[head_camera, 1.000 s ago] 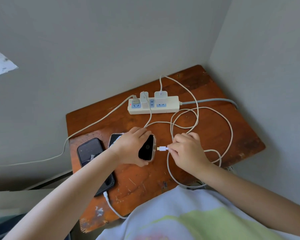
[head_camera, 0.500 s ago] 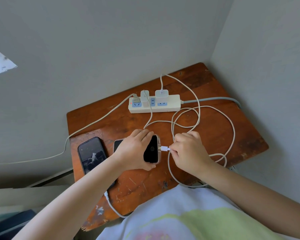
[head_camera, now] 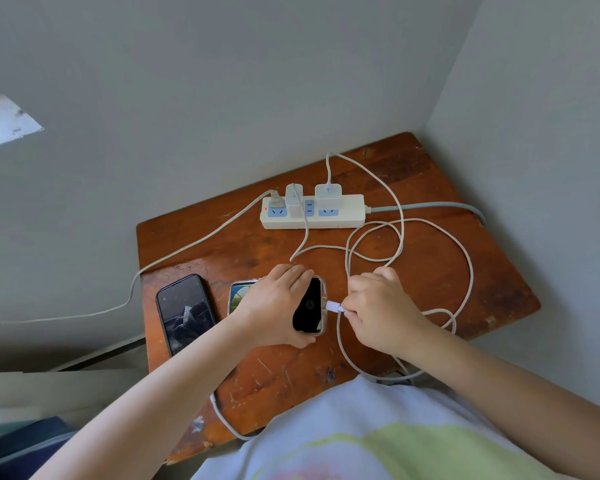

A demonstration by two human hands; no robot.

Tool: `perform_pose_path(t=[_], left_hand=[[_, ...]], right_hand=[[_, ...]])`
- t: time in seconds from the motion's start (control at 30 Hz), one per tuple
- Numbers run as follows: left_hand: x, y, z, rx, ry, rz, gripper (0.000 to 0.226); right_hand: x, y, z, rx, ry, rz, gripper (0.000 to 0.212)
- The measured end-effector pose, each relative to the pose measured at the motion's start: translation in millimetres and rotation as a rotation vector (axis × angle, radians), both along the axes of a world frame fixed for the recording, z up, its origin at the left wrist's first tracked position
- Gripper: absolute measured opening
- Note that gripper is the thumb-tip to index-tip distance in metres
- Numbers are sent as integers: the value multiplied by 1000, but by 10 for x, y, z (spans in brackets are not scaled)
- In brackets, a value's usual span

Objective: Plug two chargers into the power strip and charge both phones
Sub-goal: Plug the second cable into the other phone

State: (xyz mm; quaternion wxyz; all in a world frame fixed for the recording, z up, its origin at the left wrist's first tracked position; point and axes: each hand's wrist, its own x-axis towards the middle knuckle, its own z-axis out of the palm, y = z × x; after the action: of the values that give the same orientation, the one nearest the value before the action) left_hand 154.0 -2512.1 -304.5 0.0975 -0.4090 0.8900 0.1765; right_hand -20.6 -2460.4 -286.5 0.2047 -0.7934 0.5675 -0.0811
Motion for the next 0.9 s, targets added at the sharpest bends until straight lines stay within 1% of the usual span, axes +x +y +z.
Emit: perform_pose_path(t=[0.13, 0.23, 0.33, 0.47, 0.57, 0.77, 0.83, 0.9], left_hand=[[-9, -4, -22, -1, 3, -3, 94], [-15, 7, -27, 3, 12, -22, 93], [-12, 10, -29, -13, 34, -21, 93], [1, 13, -32, -24, 48, -45, 92], [-3, 1, -41, -39, 55, -72, 92], [19, -17, -112, -35, -18, -157, 93], [22, -55, -144, -39, -70, -222, 92], [39, -112, -181, -34, -136, -267, 91]], right_hand=[[-91, -72, -12, 66, -61, 53, 18], [-119, -103, -35, 85, -155, 34, 15], [-96, -67, -70, 8, -178, 4, 9], [-58, 1, -123, -80, -204, -18, 14], [-38, 12, -165, -105, -223, -14, 14], [-30, 82, -297, -73, -205, 6, 10], [-35, 73, -364, -52, -148, 17, 6], [-62, 53, -430, 32, -65, 29, 16]])
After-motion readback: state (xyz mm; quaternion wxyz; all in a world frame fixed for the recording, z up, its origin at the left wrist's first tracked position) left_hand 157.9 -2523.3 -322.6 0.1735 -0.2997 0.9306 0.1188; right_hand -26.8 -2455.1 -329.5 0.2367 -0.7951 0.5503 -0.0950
